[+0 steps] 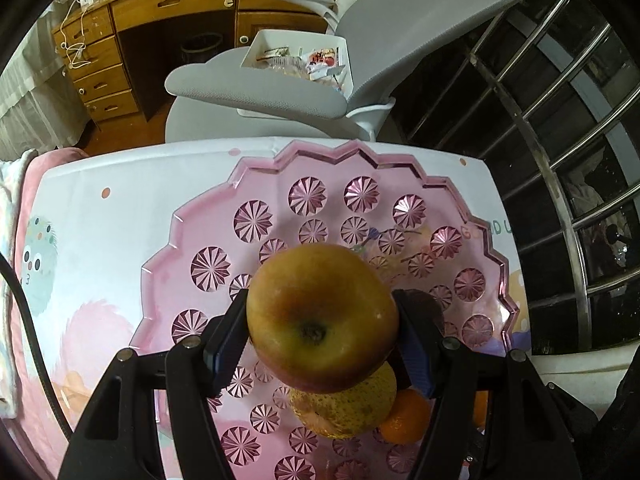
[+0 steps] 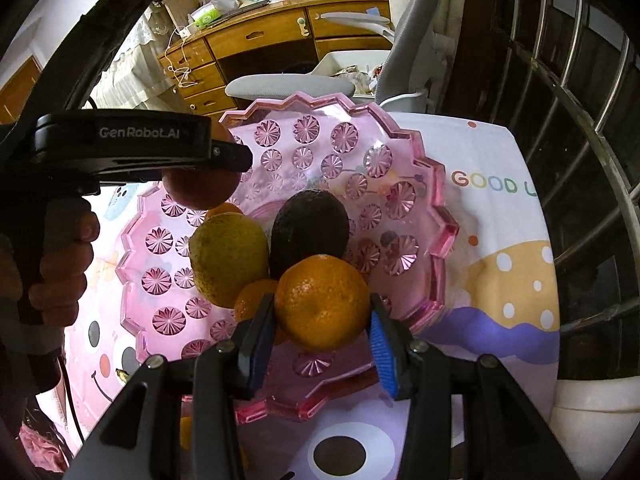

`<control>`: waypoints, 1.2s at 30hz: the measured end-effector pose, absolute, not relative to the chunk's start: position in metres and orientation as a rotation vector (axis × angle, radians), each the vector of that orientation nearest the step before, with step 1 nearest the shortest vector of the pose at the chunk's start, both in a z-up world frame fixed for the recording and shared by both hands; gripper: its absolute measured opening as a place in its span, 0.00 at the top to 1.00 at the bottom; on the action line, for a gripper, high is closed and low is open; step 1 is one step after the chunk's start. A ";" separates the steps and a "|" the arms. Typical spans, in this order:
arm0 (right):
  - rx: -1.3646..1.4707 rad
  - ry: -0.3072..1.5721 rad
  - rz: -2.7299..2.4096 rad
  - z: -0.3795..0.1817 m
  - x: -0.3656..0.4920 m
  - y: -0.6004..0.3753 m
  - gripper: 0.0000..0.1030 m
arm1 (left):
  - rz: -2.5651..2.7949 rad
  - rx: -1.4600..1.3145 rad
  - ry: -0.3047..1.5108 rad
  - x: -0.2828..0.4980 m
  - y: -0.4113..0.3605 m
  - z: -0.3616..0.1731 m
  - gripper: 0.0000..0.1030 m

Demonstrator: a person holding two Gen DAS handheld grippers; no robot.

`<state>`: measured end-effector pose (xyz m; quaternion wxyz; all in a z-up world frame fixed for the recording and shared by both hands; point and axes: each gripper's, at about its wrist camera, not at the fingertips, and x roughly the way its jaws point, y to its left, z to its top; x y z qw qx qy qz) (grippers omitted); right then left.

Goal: Organize fruits
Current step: 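Lower the apple and orange into the pink bowl and open both grippers, then withdraw both grippers from the bowl toward the dark banana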

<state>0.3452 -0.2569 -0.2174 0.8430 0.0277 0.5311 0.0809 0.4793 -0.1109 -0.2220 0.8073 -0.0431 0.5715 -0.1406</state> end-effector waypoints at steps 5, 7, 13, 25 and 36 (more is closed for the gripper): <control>0.068 1.125 0.173 -0.216 0.345 -0.256 0.54 | -0.291 -0.121 1.236 0.480 -0.107 -0.223 0.25; 0.069 1.110 0.177 -0.211 0.344 -0.257 0.48 | -0.300 -0.128 1.204 0.477 -0.105 -0.213 0.14; 0.068 1.075 0.161 -0.196 0.334 -0.258 0.45 | -0.304 -0.134 1.174 0.465 -0.101 -0.191 0.14; 0.091 1.028 0.156 -0.157 0.289 -0.260 0.45 | -0.254 -0.158 1.143 0.386 -0.074 -0.142 0.14; 0.094 1.036 0.251 -0.126 0.247 -0.253 0.45 | -0.136 -0.242 1.120 0.286 -0.033 -0.111 0.14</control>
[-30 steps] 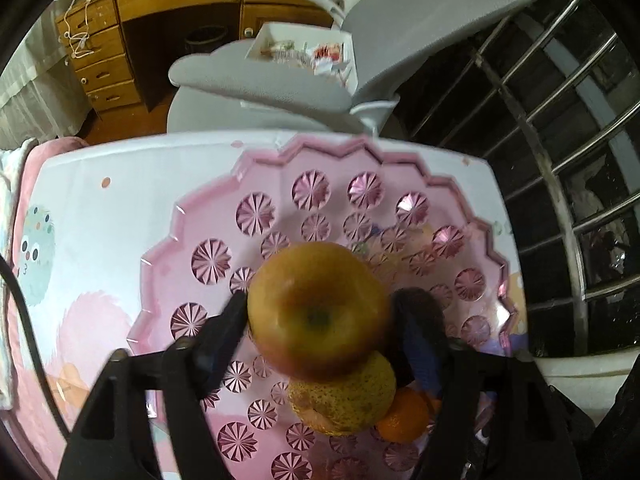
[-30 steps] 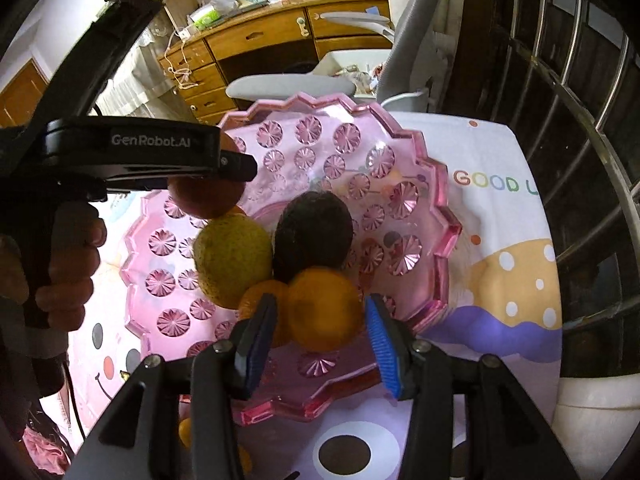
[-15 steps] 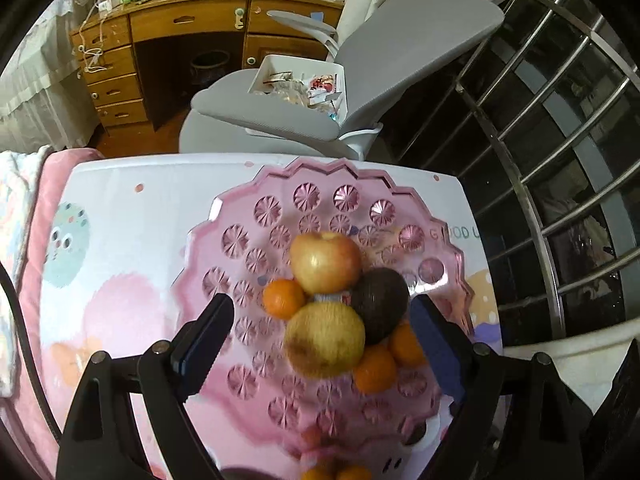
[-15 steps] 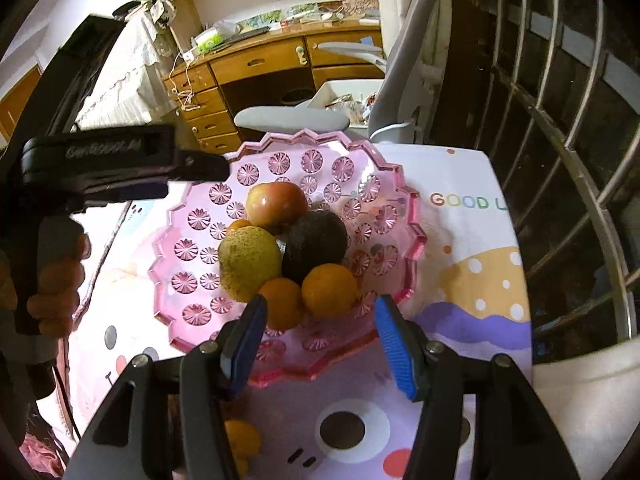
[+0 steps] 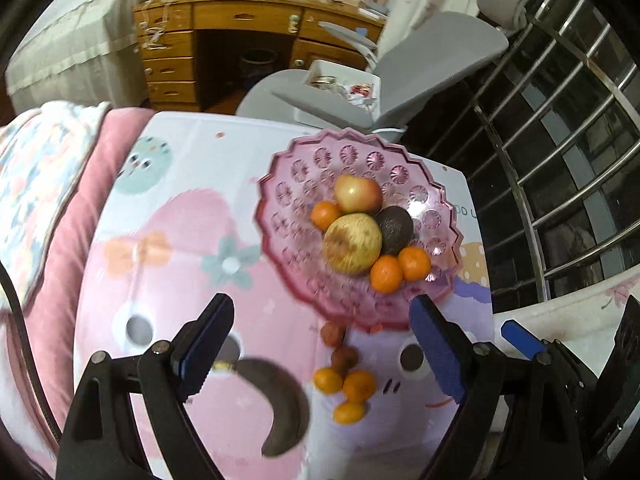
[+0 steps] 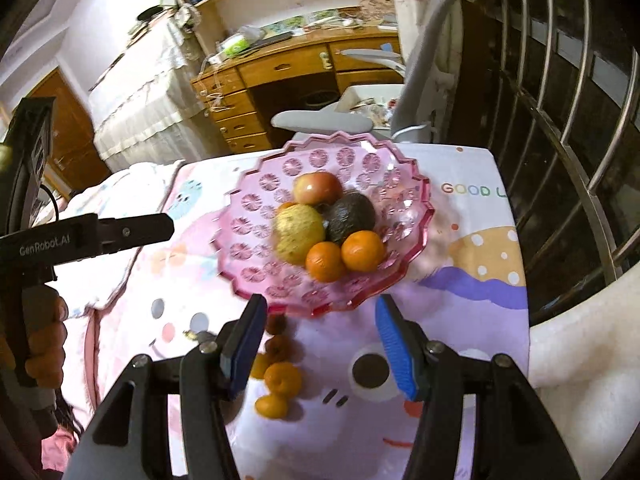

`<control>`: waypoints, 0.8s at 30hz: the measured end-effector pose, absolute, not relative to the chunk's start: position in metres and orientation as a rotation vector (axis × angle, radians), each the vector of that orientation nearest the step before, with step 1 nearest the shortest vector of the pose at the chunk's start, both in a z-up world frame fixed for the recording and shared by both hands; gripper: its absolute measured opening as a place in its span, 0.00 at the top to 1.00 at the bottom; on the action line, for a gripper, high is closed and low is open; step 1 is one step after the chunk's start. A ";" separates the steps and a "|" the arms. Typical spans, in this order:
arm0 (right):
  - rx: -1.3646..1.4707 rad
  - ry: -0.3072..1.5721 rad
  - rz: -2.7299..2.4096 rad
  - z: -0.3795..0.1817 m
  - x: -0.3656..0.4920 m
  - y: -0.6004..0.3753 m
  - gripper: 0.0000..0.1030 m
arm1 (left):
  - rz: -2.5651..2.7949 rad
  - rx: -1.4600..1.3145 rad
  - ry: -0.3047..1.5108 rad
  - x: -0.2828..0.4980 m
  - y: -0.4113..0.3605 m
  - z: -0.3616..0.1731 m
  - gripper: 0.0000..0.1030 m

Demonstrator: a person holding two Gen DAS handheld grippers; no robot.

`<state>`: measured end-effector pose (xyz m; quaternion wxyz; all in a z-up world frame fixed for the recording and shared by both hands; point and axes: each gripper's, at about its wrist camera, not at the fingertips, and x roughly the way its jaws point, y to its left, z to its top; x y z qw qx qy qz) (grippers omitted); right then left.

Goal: Organize fruits
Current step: 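Withdraw both grippers from the bowl toward the dark banana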

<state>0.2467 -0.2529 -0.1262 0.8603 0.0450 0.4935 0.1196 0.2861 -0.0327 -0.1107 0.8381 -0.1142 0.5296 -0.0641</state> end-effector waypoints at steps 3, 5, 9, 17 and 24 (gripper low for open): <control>0.077 1.040 0.289 -0.121 0.237 -0.248 0.45 | -0.106 -0.265 1.110 0.264 -0.025 -0.106 0.14; 0.069 1.043 0.320 -0.119 0.229 -0.245 0.45 | -0.088 -0.280 1.108 0.250 -0.021 -0.106 0.14; 0.074 1.062 0.364 -0.119 0.217 -0.239 0.45 | -0.071 -0.310 1.117 0.223 -0.016 -0.109 0.14; 0.140 1.142 0.434 -0.135 0.198 -0.233 0.45 | -0.035 -0.350 1.151 0.182 -0.015 -0.132 0.14; 0.147 1.222 0.435 -0.156 0.189 -0.228 0.45 | -0.015 -0.408 1.211 0.159 -0.020 -0.171 0.14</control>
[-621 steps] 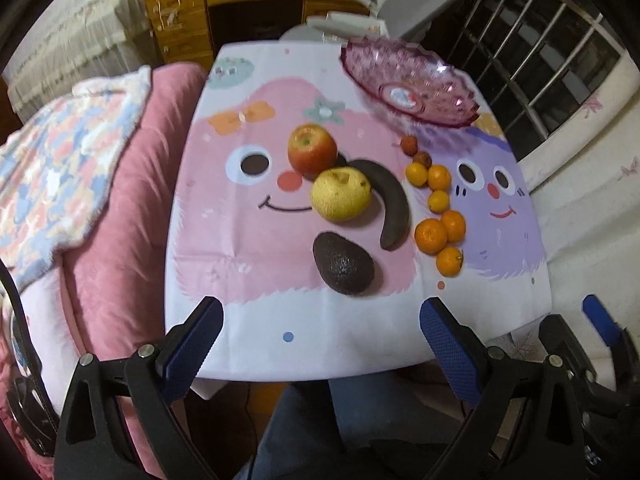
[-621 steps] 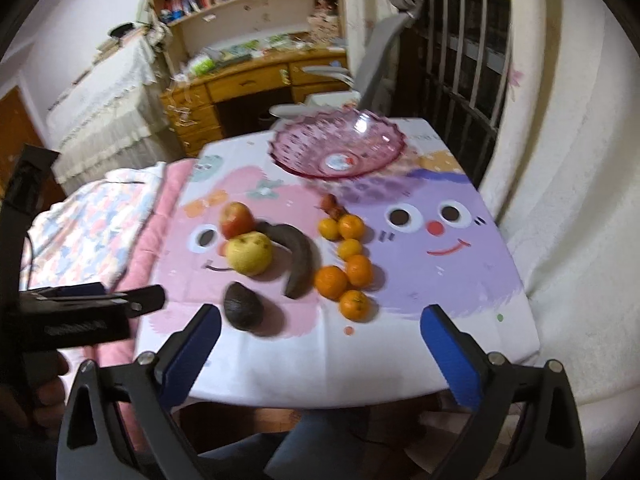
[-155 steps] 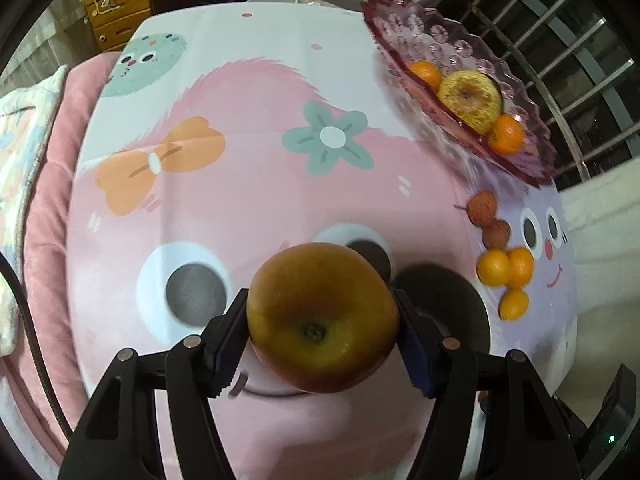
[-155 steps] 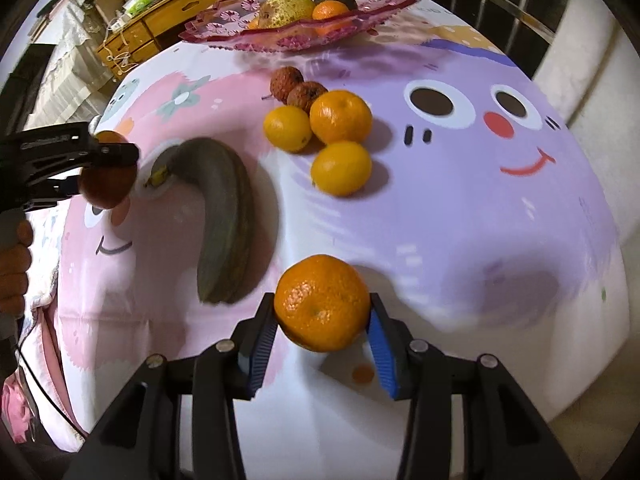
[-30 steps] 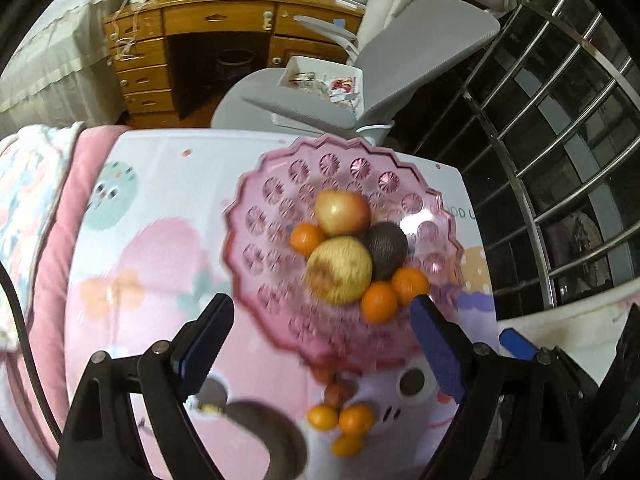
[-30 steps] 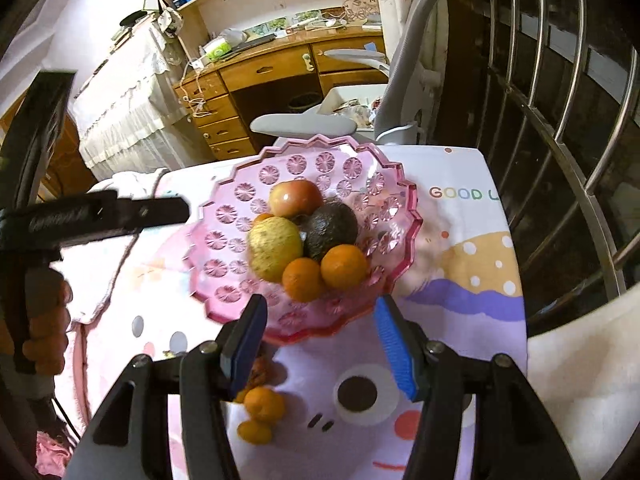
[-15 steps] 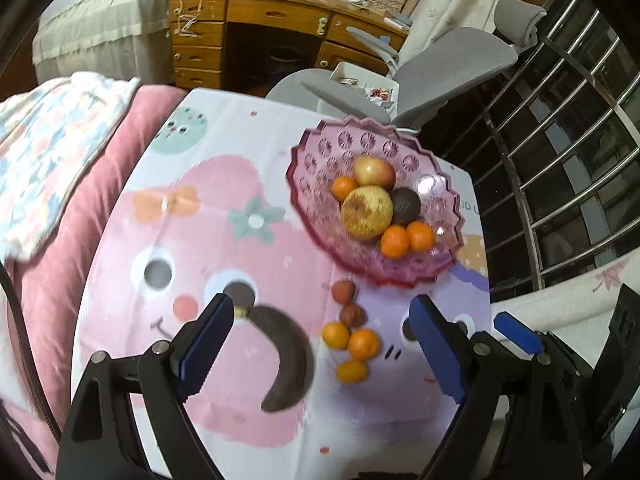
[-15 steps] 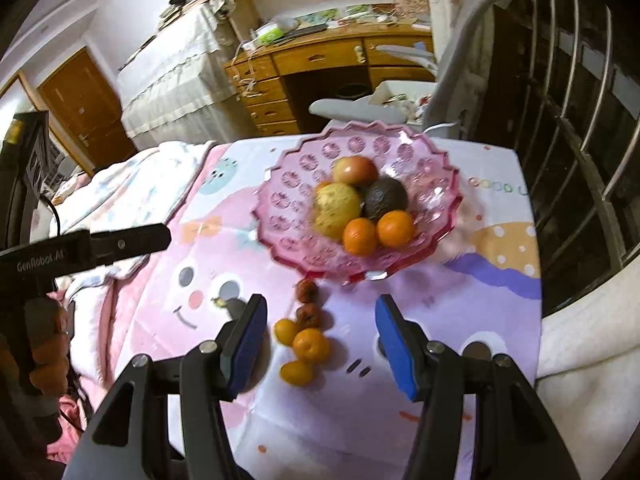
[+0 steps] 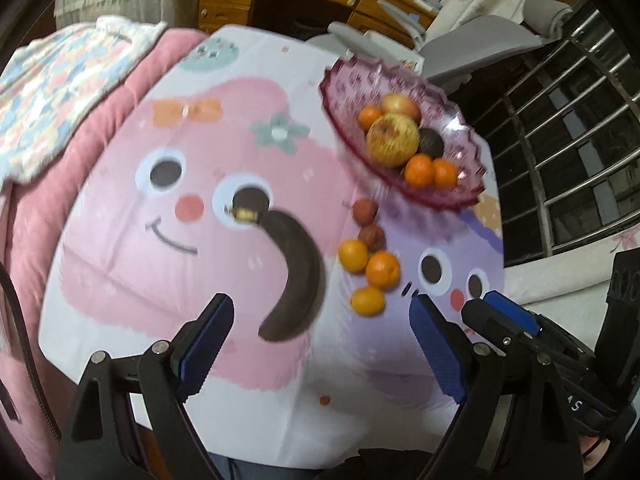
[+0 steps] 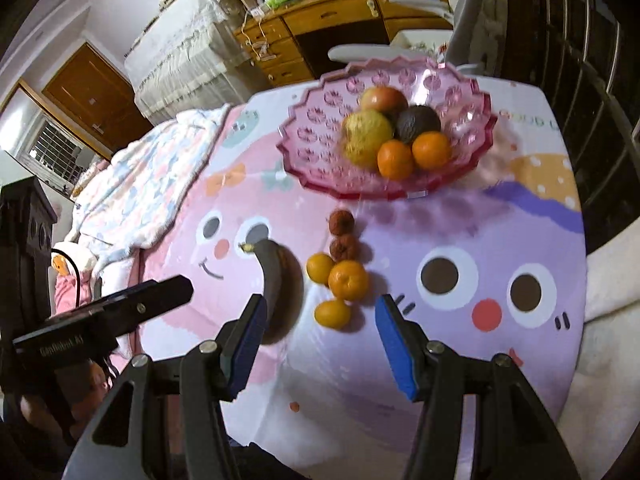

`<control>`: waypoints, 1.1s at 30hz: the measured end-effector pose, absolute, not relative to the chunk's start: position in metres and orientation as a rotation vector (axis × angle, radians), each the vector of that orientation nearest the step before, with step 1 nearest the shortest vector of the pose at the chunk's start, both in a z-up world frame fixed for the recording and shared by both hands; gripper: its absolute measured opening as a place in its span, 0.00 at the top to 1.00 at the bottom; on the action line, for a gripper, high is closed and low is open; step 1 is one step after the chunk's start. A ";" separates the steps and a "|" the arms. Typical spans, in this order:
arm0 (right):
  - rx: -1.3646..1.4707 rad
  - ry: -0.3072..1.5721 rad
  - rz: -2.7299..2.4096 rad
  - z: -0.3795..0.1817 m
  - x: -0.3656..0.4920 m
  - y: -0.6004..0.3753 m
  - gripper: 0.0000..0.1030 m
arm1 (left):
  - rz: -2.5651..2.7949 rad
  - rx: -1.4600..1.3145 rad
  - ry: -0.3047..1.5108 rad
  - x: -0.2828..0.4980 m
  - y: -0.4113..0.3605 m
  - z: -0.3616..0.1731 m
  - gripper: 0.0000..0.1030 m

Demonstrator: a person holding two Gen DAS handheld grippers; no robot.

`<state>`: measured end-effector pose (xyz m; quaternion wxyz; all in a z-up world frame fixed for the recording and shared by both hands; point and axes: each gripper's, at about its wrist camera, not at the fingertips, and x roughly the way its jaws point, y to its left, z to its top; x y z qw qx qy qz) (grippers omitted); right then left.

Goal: Organize fruits
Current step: 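Withdraw both grippers from the bowl toward the dark banana, then close the left gripper around the middle of the dark banana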

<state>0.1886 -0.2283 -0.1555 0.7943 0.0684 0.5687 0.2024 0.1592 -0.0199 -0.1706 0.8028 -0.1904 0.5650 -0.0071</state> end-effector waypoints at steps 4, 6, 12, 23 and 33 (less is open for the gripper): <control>0.120 1.261 0.444 -0.170 0.182 -0.222 0.45 | 0.009 -0.429 1.238 0.153 -0.021 -0.192 0.14; 0.083 1.272 0.446 -0.179 0.178 -0.218 0.45 | 0.021 -0.440 1.241 0.153 -0.019 -0.201 0.14; -0.067 1.251 0.464 -0.203 0.164 -0.202 0.45 | 0.045 -0.462 1.262 0.162 -0.015 -0.227 0.14; -0.252 1.183 0.500 -0.247 0.157 -0.180 0.45 | 0.043 -0.406 1.307 0.198 -0.026 -0.263 0.14; -0.264 1.114 0.485 -0.265 0.165 -0.174 0.48 | 0.043 -0.379 1.322 0.225 -0.029 -0.287 0.29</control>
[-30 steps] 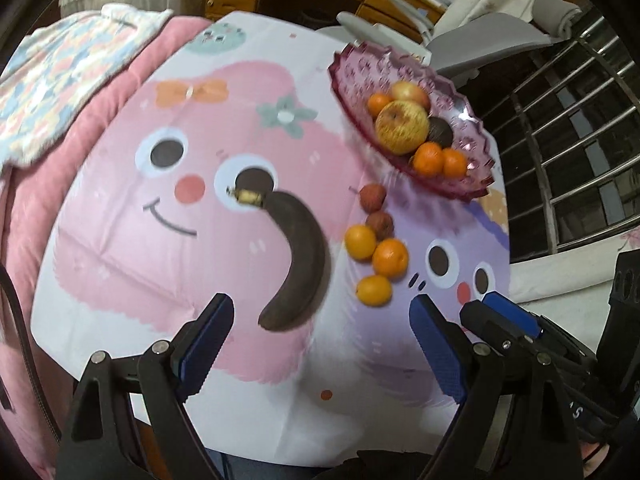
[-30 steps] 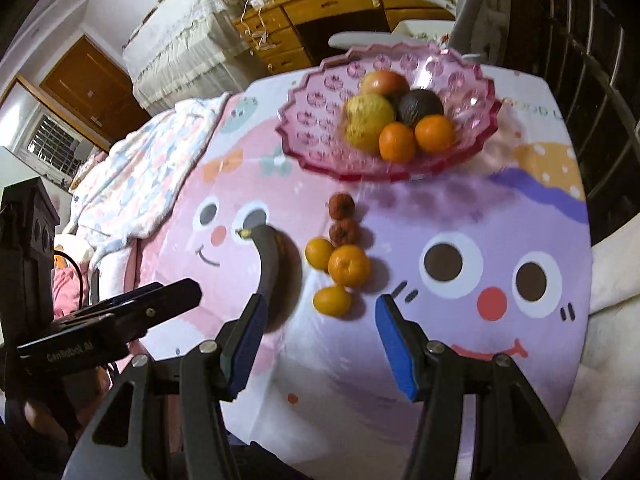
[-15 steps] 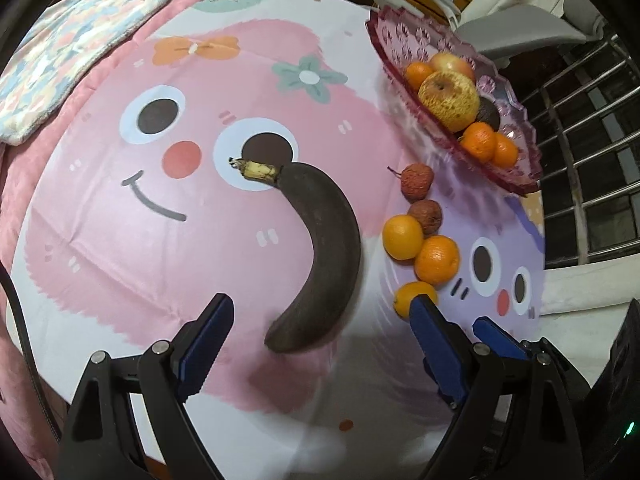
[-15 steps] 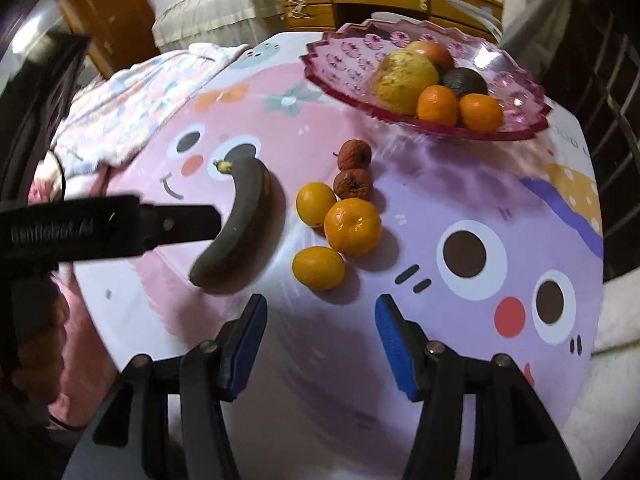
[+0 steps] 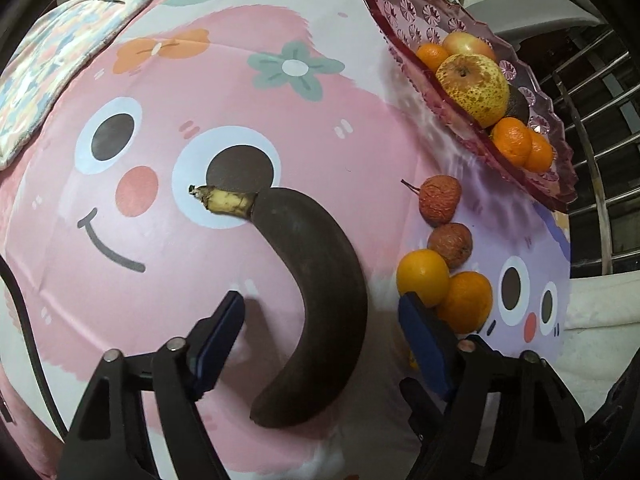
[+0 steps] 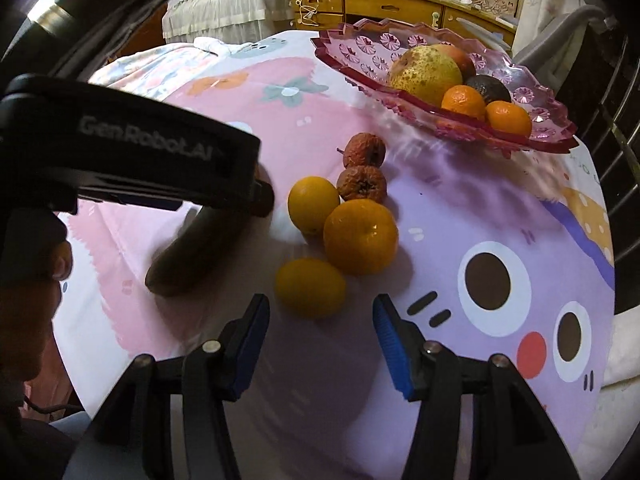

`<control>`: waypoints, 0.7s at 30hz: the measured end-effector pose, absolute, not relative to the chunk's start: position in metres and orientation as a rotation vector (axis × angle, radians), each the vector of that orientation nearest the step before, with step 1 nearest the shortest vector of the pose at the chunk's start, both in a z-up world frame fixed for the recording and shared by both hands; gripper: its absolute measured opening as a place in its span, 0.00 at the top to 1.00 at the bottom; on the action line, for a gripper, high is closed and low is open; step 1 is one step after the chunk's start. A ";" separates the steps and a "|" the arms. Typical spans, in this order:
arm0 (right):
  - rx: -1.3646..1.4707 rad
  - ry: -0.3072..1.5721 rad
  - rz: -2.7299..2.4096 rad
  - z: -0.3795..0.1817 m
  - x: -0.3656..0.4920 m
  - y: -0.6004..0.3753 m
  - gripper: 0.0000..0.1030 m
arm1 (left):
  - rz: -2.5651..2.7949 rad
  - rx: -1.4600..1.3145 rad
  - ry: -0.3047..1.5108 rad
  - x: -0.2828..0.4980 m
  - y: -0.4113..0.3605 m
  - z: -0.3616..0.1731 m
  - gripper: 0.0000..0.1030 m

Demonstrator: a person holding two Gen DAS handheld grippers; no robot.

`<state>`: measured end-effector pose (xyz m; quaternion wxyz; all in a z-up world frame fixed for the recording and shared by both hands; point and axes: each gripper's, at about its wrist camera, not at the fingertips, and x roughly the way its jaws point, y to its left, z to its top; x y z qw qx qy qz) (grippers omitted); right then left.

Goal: Organize fruits
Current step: 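Close the left gripper around the middle of the dark banana, then lift the banana with the left gripper and carry it over the bowl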

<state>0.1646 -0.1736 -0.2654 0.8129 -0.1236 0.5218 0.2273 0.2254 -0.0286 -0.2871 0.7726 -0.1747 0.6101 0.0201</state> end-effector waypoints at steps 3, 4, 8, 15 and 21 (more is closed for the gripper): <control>-0.259 1.103 0.487 -0.268 0.166 -0.173 0.54 | 0.052 -0.351 1.315 0.227 -0.030 -0.290 0.32; -0.257 1.101 0.487 -0.269 0.165 -0.173 0.55 | 0.051 -0.345 1.316 0.227 -0.031 -0.290 0.32; -0.239 1.090 0.496 -0.269 0.164 -0.172 0.60 | 0.073 -0.300 1.304 0.229 -0.034 -0.290 0.41; -0.232 1.061 0.507 -0.271 0.160 -0.171 0.65 | 0.044 -0.297 1.279 0.228 -0.042 -0.288 0.61; -0.218 1.052 0.505 -0.269 0.158 -0.175 0.65 | 0.028 -0.308 1.258 0.225 -0.044 -0.288 0.67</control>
